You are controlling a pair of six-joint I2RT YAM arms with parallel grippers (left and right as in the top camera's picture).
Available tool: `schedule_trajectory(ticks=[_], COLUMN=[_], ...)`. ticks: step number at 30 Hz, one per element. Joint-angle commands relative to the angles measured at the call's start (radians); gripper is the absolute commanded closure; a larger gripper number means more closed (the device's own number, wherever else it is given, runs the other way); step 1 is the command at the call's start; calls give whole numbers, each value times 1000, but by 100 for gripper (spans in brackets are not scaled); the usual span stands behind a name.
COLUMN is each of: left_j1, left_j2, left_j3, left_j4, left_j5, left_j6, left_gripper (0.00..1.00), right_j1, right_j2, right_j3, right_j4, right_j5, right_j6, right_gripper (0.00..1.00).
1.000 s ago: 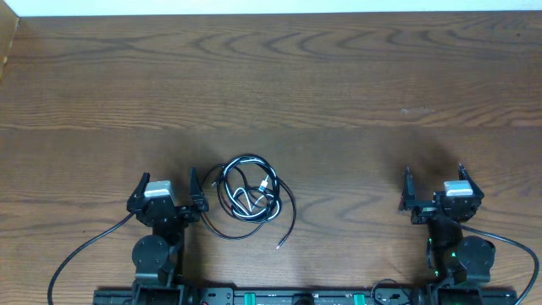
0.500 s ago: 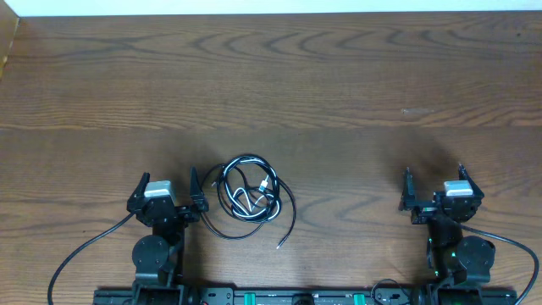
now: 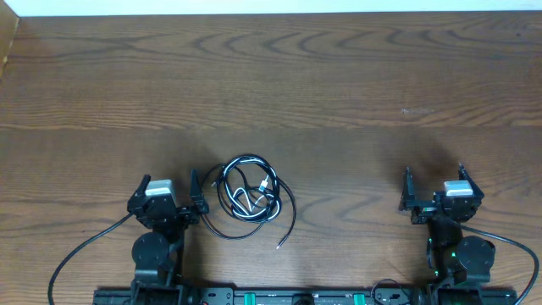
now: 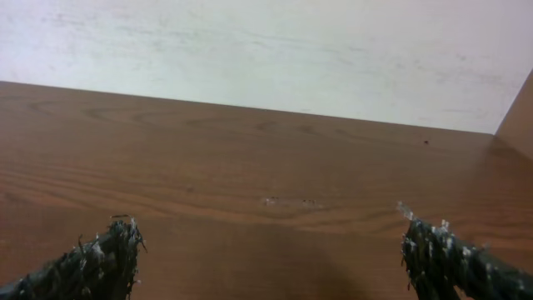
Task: Untangle cables
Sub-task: 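Move the left gripper forward over the tangled black and white cables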
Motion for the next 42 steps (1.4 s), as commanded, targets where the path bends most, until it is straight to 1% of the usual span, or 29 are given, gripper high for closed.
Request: schedule_trajectory(ticks=[1, 10, 16, 21, 26, 33, 42], left_j1=[5, 4, 3, 3, 3, 3, 2], left_j2=[67, 341, 546, 668, 744, 790, 844], left_j3=[50, 182, 321, 404, 457, 524, 558], left_j4=[-25, -51, -149, -212, -257, -349, -385], left_j5=[28, 69, 72, 74, 94, 94, 121], left_j6=[6, 6, 6, 5, 6, 6, 14], left_gripper=[5, 5, 5, 5, 5, 5, 5], right_j1=[8, 8, 8, 8, 8, 8, 8], right_j2=[-2, -2, -2, -2, -2, -2, -2], right_j3=[-1, -1, -1, -1, -1, -1, -1], right_j4=[-3, -3, -3, -3, -3, -3, -3], right_j5=[-6, -6, -6, -6, -6, -7, -6], right_j6=[-13, -13, -13, -13, -13, -13, -13], right_gripper=[1, 1, 1, 1, 1, 1, 1])
